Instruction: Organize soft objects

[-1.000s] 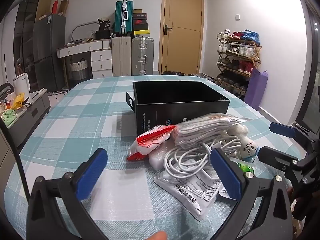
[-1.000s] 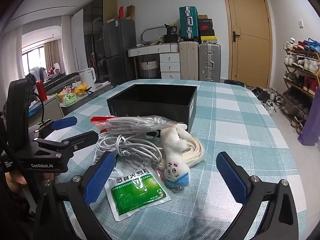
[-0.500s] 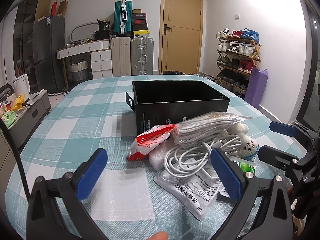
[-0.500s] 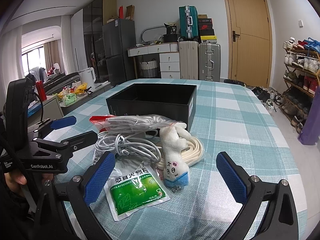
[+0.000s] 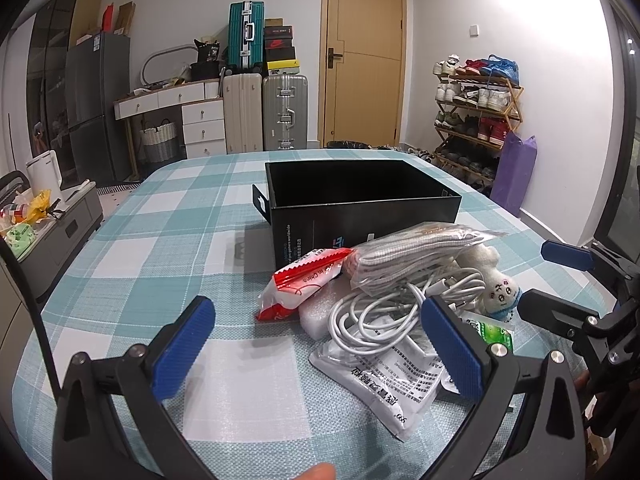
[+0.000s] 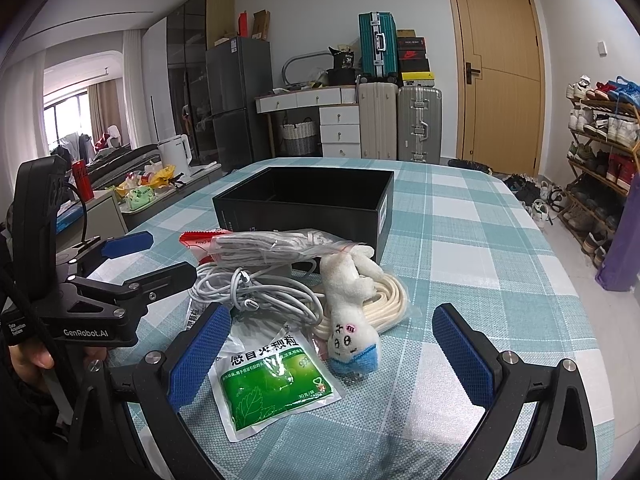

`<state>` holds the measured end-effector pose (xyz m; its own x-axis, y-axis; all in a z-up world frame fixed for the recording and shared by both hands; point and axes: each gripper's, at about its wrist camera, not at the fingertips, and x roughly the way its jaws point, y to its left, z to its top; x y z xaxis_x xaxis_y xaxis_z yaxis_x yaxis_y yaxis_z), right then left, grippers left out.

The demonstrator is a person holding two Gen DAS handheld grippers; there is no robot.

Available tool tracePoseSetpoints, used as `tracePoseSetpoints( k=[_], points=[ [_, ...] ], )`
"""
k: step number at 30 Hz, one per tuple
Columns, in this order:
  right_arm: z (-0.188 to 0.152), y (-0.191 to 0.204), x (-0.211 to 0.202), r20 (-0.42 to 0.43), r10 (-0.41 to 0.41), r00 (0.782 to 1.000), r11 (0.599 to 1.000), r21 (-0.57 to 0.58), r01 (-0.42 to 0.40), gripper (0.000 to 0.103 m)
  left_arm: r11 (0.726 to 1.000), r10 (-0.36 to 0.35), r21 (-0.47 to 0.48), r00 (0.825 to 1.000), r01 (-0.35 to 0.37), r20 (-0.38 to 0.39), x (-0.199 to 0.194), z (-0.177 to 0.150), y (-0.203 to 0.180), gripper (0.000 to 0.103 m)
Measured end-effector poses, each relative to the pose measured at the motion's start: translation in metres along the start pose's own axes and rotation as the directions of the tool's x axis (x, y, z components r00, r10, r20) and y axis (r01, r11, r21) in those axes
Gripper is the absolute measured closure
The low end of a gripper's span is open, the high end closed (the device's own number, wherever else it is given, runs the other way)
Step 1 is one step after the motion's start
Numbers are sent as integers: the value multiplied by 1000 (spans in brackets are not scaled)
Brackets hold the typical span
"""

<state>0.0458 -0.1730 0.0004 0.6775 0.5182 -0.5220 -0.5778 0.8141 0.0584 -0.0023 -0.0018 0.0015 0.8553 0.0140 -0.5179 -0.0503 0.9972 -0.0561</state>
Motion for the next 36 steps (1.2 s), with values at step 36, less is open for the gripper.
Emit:
tracePoseSetpoints(
  k=[36],
  points=[
    [-1, -5, 3, -1, -10, 1000, 1000, 0, 10, 0, 1000, 9, 3, 1000, -9, -2, -1, 0, 0, 0]
  ],
)
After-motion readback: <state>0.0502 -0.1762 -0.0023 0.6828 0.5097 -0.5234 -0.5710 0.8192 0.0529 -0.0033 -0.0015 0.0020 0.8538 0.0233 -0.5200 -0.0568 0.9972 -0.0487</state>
